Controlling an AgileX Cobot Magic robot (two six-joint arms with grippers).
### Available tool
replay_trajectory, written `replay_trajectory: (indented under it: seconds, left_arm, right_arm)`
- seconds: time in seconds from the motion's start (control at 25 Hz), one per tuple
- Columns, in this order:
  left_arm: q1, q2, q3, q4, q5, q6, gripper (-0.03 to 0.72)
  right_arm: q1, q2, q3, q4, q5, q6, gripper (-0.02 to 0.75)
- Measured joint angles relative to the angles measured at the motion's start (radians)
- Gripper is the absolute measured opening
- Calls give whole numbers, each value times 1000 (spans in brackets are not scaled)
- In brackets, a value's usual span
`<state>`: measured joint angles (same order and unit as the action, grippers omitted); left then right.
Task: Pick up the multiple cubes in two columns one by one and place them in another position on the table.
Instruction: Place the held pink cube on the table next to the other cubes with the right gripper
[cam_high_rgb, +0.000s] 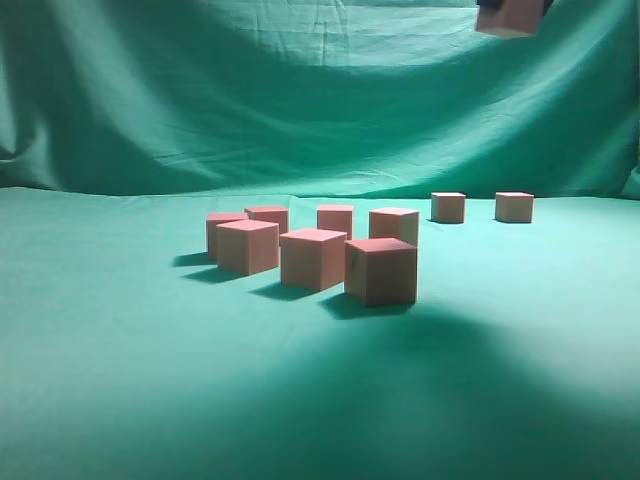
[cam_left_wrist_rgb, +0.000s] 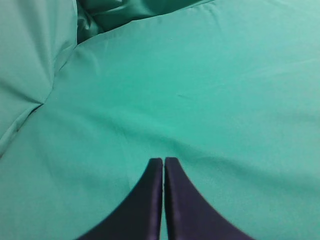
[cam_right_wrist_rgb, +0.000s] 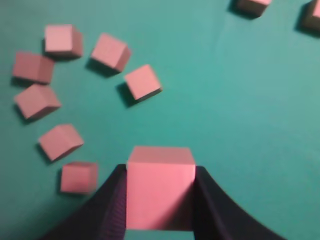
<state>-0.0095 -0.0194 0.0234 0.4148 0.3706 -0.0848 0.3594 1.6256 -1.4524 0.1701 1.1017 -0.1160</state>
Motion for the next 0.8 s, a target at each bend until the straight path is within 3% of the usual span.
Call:
replay_trajectory:
  seconds: [0.4,0.6,0.8]
  left_arm:
    - [0,0,0,0,0,0,0]
    - [0,0,0,0,0,0,0]
    - [0,0,0,0,0,0,0]
  right_arm:
    - [382,-84,351,10,-167,-2,262]
    - [461,-84,434,10,-307,62,262]
    - [471,-77,470,10,-357,78,262]
